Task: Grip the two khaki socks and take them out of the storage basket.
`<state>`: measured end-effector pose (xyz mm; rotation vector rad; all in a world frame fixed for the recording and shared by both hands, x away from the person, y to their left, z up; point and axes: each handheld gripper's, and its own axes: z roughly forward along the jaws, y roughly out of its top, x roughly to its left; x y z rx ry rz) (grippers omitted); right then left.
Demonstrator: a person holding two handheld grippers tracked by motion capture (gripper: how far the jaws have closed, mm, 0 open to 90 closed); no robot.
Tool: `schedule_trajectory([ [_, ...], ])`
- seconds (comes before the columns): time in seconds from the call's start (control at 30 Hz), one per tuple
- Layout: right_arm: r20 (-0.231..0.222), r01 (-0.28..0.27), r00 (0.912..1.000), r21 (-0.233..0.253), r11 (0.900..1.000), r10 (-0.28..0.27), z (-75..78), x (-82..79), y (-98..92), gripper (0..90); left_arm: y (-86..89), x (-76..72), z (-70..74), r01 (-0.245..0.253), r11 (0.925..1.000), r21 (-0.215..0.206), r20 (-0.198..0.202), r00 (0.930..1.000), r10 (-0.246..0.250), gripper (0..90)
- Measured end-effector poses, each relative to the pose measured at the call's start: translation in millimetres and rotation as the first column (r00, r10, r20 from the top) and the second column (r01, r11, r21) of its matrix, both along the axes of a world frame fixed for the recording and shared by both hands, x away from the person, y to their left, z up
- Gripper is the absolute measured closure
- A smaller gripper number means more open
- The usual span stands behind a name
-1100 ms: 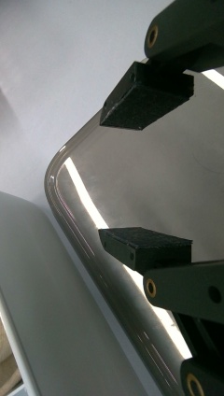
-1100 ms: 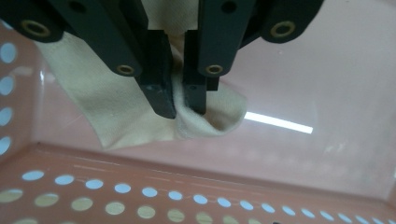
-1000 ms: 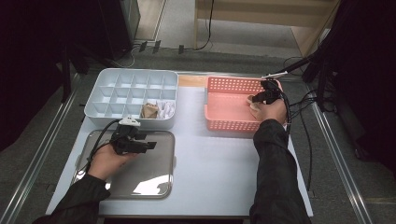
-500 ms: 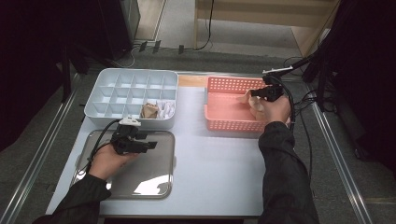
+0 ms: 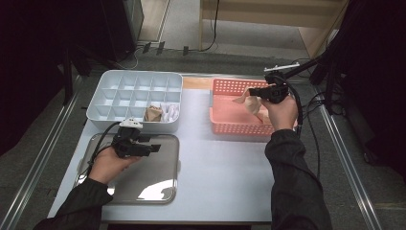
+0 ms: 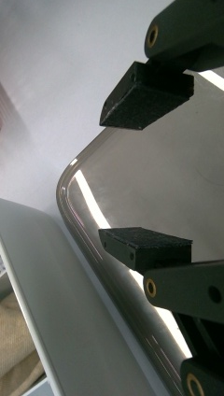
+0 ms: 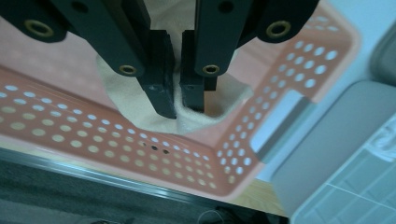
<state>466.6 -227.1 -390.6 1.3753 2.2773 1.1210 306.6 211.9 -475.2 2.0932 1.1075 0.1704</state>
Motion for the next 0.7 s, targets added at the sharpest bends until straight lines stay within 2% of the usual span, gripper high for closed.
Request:
schedule_trajectory([
  [0.27,0.031,-0.068,0.9972,0.015,0.998,0.068,18.2,-27.3,15.1,86.8,-6.1,-0.3,0.1,0.023,0.9997,0.009,0.002,0.9997,-0.023,40.8],
  [0.43,0.037,-0.105,0.9939,0.022,0.994,0.104,19.5,-45.0,21.1,86.8,-6.2,0.7,-0.1,0.019,0.9998,0.000,0.006,0.9998,-0.019,40.8],
  [0.7,0.046,-0.154,0.9871,0.023,0.988,0.153,20.0,-68.6,32.7,86.7,-9.9,1.4,-1.2,0.026,0.9996,0.012,0.004,0.9996,-0.026,40.9],
])
